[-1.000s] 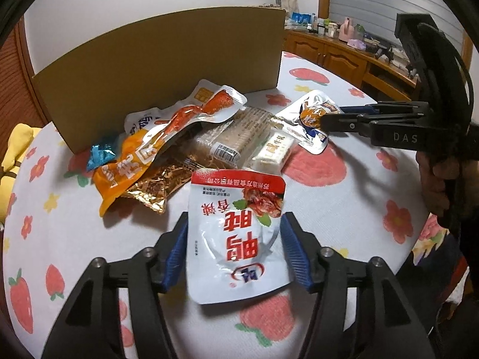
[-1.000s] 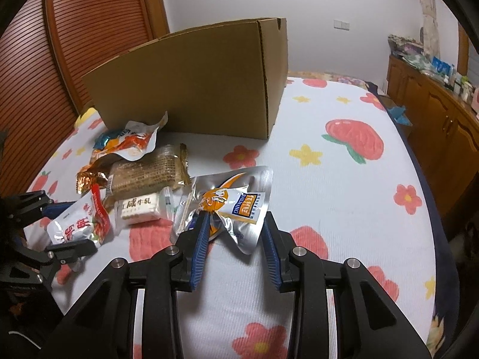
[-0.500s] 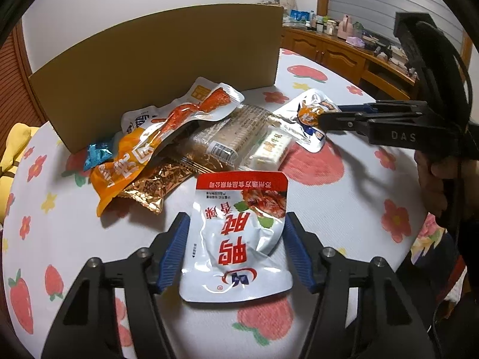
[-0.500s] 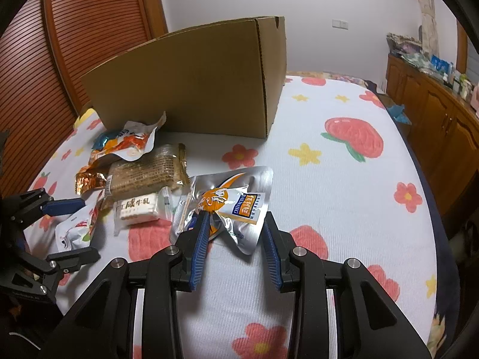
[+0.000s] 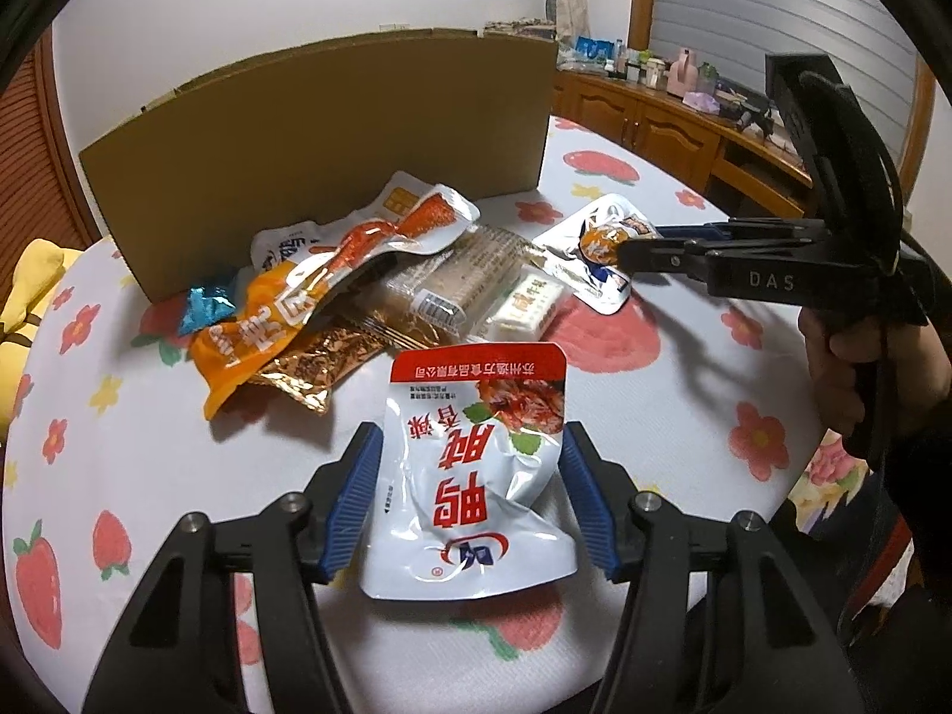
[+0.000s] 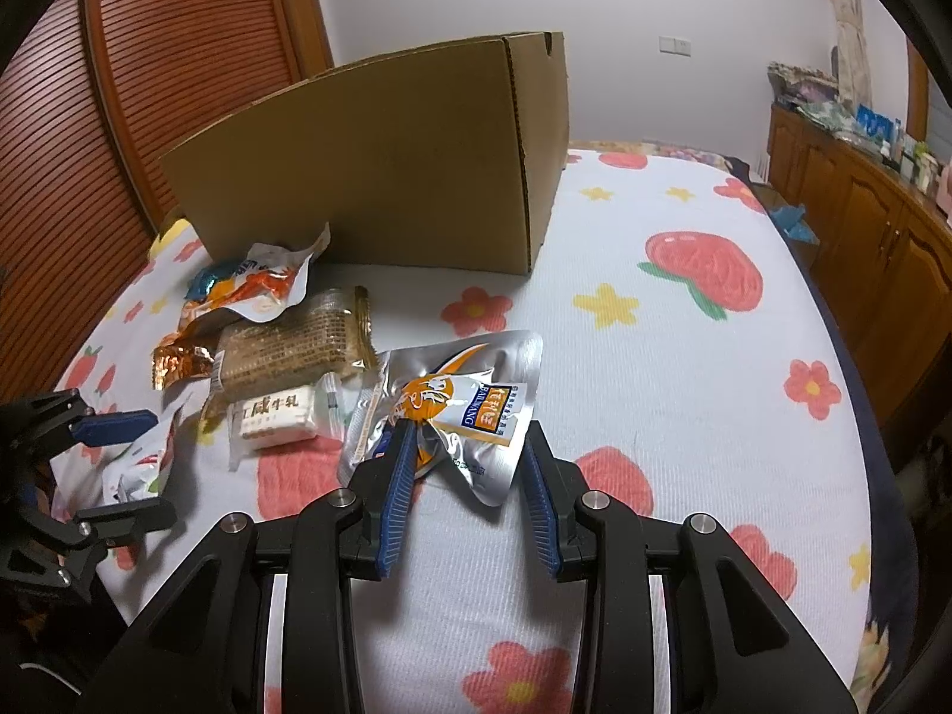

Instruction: Organize snacks

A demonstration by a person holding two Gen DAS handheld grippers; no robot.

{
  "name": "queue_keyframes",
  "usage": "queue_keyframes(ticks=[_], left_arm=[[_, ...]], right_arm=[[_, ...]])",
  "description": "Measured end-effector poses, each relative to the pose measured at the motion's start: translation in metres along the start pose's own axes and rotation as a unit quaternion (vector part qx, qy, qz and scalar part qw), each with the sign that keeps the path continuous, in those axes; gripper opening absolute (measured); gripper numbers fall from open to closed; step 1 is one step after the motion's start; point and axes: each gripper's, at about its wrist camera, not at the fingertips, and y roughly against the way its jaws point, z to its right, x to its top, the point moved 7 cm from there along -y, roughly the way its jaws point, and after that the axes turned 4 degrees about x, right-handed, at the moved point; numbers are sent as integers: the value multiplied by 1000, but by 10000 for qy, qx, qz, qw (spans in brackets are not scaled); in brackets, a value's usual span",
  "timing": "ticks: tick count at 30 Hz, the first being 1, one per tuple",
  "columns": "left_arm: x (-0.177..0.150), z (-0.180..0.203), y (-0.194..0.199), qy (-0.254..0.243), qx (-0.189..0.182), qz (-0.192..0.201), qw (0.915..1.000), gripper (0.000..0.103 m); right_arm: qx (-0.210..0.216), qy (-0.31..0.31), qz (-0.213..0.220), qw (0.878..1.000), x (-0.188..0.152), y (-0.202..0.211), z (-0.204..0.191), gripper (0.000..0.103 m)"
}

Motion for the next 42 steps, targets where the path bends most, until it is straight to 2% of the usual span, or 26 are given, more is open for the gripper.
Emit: queue_keyframes(ticks=[13,16,19,26,30,32,34,36,42], left_arm=[[2,-3,21,84,18,223,9997,60],[5,-3,25,93,7,281,9996,60],[6,-4,24,71,22,284,9996,60],[6,-4,21,115,17,258,9996,60],[5,-5,21,131,28,245,9996,60],[5,-5,19,139,27,233,9996,60],[5,-5,18,130,31,219,9997,60],[5,-4,18,129,39,206,9997,60],[4,-5,18,131,47,202,9997,60]], right_arm=[[100,184,255,9995,6,26,-16,32],[121,250,301,9992,11,34,-21,11],[66,380,263,9989,13,35,-25,4],[118,288,239,9992,13,29,-22,0],[129,289,206,9993,13,30,-22,1],[143,241,205,9994,12,30,-21,8],[220,92,221,9995,11,29,-18,9],[288,-79,249,9992,10,28,-15,18],[525,-611,254,9964,5,24,-4,26]])
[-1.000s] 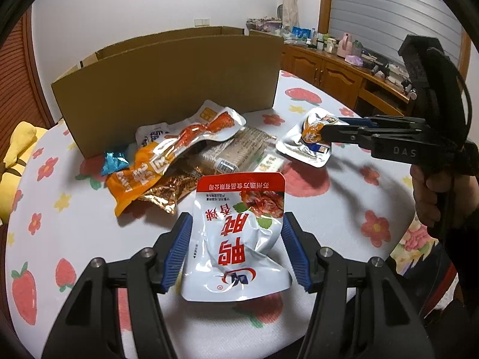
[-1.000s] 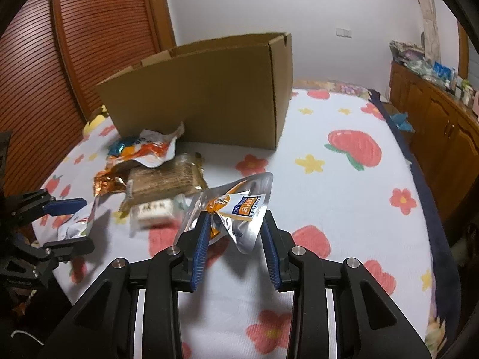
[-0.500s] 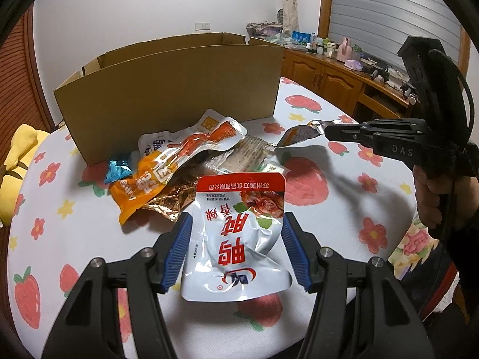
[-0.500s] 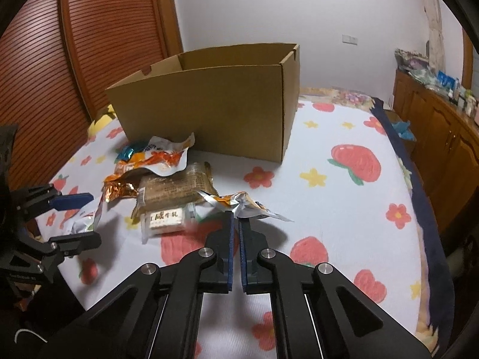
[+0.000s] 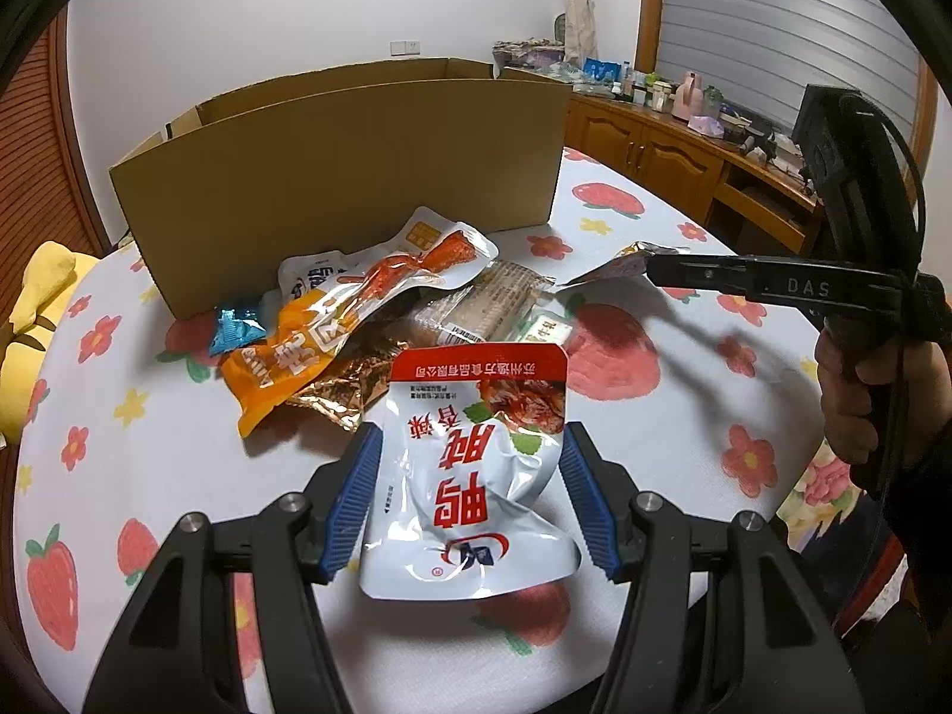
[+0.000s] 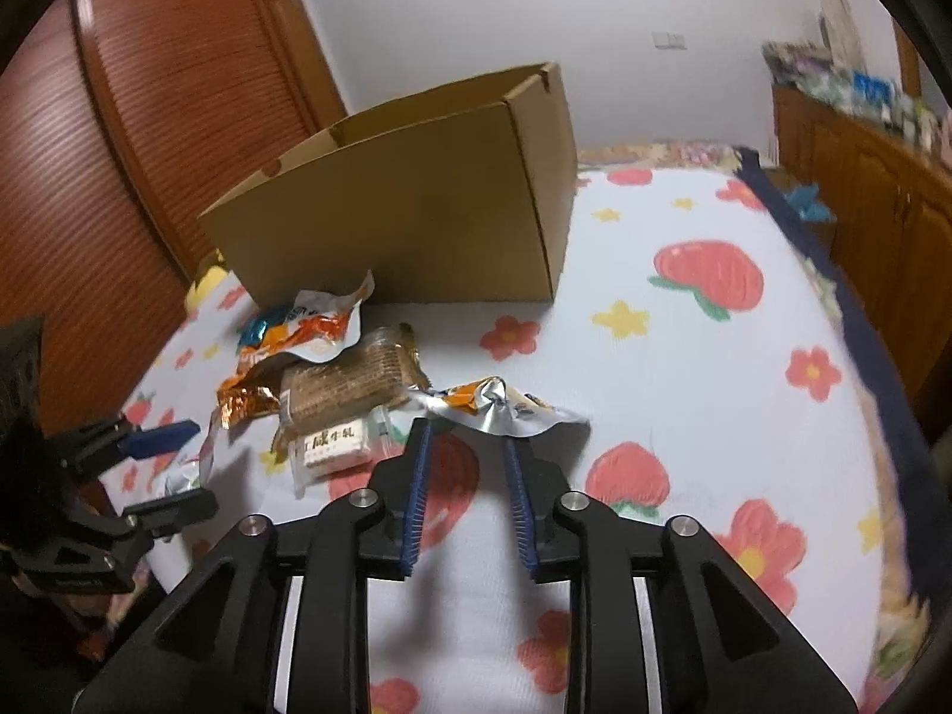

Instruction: Organize snacks

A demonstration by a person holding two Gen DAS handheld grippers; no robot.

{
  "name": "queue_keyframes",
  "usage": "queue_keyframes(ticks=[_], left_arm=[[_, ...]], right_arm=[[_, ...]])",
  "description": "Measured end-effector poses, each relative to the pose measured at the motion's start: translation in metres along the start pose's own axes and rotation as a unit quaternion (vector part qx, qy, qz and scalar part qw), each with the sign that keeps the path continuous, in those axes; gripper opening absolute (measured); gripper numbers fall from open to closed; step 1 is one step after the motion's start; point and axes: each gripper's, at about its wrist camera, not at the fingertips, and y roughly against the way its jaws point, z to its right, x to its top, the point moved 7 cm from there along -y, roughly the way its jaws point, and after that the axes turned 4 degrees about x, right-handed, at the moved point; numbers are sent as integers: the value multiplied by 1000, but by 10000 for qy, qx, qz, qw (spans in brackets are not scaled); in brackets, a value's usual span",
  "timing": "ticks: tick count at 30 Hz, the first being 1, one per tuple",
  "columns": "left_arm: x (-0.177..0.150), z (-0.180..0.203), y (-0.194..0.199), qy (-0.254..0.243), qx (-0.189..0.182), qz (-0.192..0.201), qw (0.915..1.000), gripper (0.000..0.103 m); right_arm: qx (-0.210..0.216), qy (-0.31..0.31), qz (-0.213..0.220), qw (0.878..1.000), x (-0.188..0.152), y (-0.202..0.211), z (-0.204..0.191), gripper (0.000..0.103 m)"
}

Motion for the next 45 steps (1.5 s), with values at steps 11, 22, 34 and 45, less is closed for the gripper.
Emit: queue_keyframes(ticks=[11,22,34,45], left_arm=[[-1,1,-3,-24,-4,-46,10000,60],[-2,1,-5,-31,-10,-50,10000,60],[4,-2,6,23,22,83,10000,60],[23,-11,20,49,99,300,9995,60]], right_arm=[[271,-558,129,9980,2,4,12,52],[127,-554,-129,9983,6,-21,9,28],[-30,128,23,9999,19,-3,-22,2],[-352,782,125,9962,35,15,-42,1]])
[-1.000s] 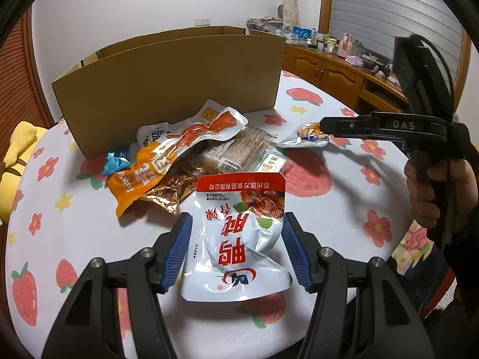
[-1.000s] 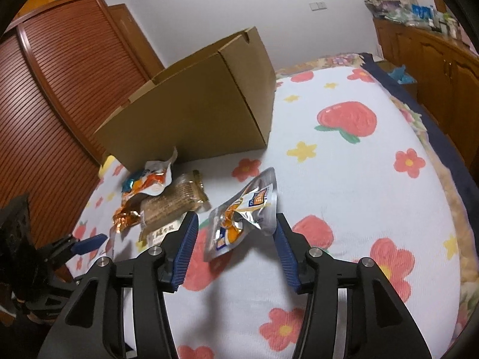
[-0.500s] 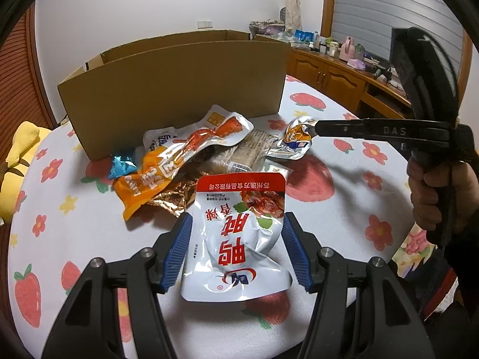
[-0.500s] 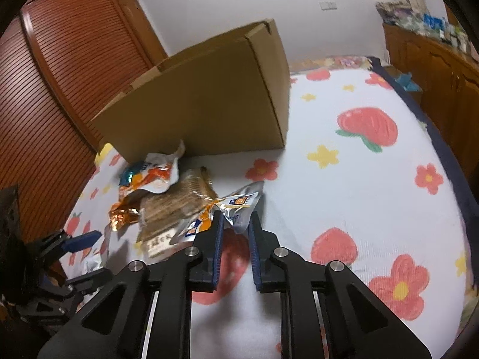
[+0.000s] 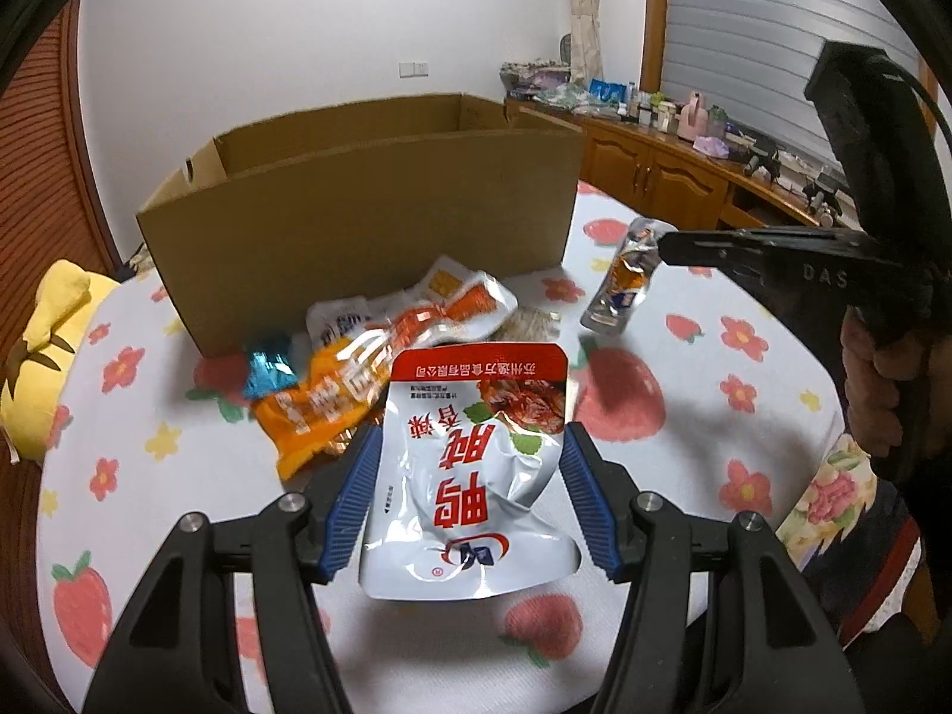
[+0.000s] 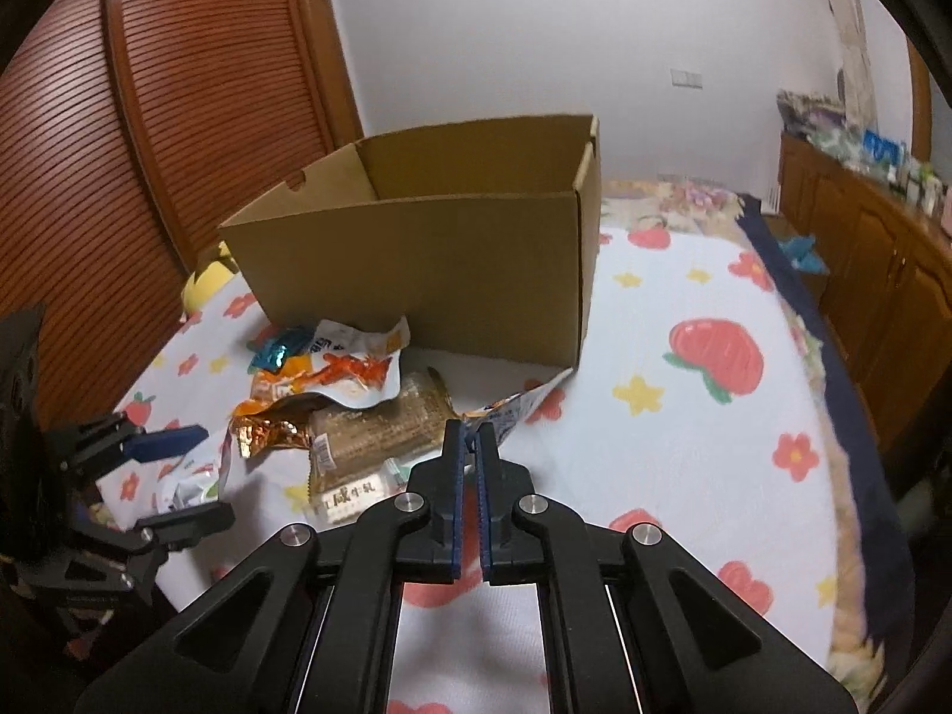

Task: Organize snacks
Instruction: 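Carry the pouch and foil packet over the box and open both tools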

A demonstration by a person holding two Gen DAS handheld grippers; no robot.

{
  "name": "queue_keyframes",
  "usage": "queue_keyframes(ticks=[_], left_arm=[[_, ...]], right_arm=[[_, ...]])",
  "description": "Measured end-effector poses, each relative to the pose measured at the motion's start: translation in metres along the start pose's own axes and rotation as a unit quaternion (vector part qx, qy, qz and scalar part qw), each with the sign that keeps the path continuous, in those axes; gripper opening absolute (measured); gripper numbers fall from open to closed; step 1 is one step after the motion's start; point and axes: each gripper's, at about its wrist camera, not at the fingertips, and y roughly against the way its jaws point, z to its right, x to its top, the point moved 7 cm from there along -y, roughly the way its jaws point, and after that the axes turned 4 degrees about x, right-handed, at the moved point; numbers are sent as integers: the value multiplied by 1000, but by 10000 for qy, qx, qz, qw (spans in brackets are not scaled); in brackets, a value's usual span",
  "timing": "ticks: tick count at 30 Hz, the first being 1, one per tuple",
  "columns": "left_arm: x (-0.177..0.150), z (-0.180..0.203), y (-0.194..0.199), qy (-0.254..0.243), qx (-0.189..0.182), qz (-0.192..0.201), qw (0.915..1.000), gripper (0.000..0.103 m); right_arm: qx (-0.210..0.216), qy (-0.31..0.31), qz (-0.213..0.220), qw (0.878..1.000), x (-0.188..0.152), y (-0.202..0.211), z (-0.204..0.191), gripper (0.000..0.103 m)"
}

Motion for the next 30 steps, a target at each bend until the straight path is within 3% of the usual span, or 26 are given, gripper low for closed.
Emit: queue_keyframes(ticks=[11,21,30], left_arm=[[35,-11,14,1,72,322,9995,60],[94,-36,23,-75,248,705,9972,60],[139,-70,8,-23,484,789,9957,60]], right_arm=[[-65,398,227,9989,26,28,-15,1],[0,824,725,9940,84,59,-32,1],[183,986,823,9915,126,32,-32,1]])
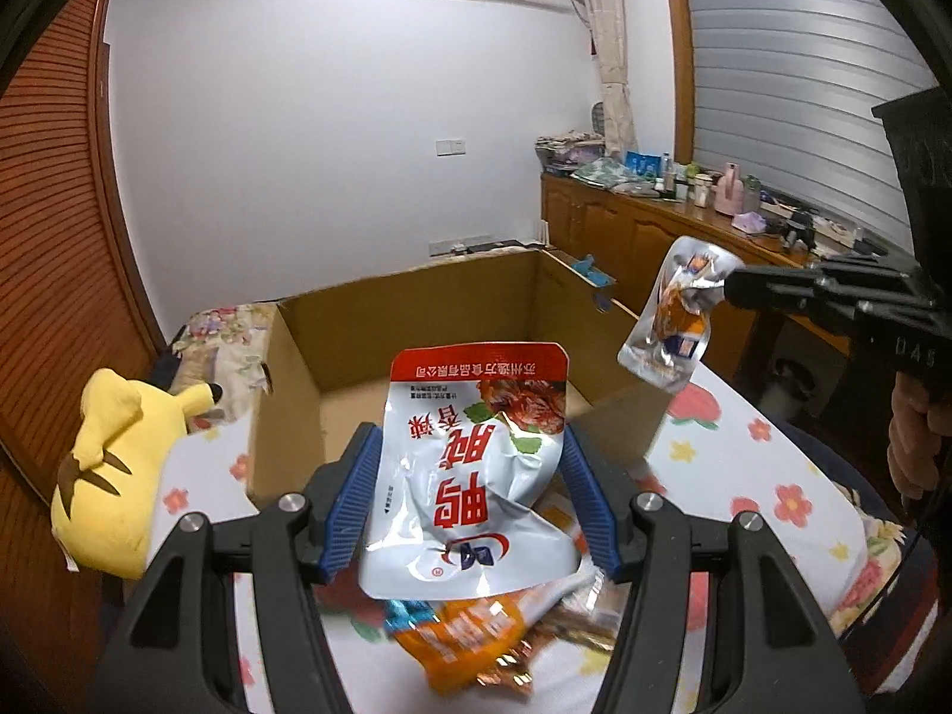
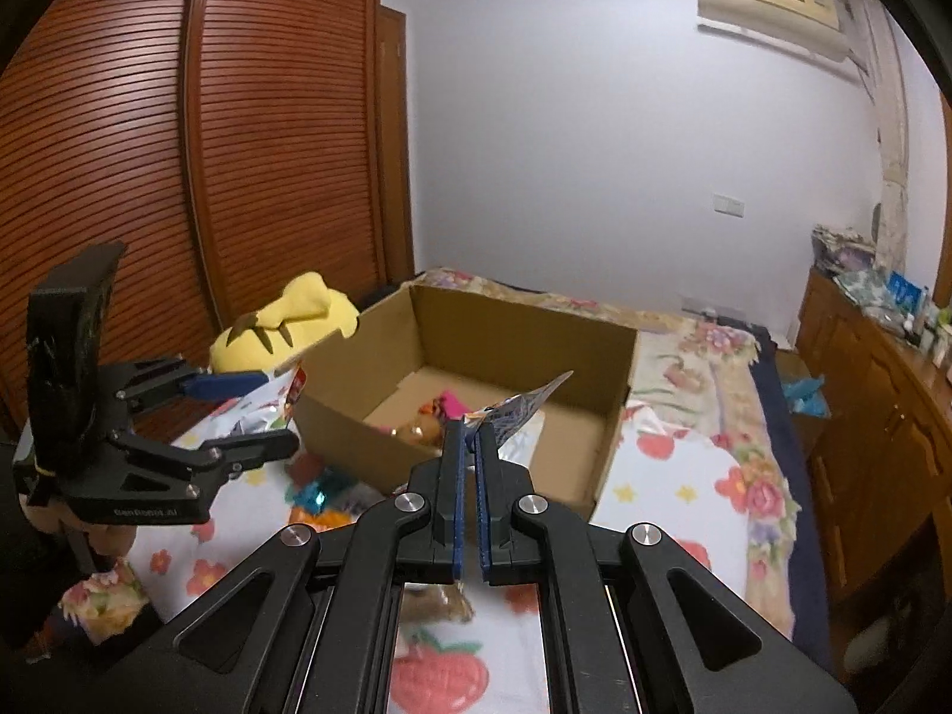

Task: Organize snacks
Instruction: 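Carry the pouch and foil packet over the box and open both tools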

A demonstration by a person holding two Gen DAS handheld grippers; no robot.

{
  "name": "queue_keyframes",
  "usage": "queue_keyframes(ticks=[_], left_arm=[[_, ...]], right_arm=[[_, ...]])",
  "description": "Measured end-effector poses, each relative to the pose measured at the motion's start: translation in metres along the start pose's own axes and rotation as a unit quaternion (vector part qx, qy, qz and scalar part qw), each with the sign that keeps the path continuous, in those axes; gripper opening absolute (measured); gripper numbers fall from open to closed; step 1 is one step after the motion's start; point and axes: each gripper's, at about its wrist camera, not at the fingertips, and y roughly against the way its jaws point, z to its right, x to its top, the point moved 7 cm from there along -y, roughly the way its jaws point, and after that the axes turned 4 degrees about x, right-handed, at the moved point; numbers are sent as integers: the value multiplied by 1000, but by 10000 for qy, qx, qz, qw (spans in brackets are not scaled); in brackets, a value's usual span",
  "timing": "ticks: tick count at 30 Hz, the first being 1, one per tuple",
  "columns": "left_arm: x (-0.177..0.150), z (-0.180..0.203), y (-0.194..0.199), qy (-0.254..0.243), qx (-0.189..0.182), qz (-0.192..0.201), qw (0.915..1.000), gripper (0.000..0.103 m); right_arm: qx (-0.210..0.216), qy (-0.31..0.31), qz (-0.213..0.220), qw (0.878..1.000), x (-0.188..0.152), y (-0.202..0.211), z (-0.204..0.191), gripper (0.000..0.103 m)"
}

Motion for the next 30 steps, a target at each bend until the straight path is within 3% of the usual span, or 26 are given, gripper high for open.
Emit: queue_keyframes(ticks=[7,17,21,30], left_arm=[[19,-19,-33,24,134,-100,9999,60],[35,-32,-78,-32,254,-301,9992,61],[36,-31,-90,-1,223,-371,9991,61],[39,-32,-110,54,144,-485,9987,63]], right_arm=[[112,65,-142,9998,9,-41,11,1],[236,-48,-608,9979,-9,-95,33,1],[200,-115,-831,9963,-19,-106,39,7],[333,-203,-863,9955,-27,-102,40,18]])
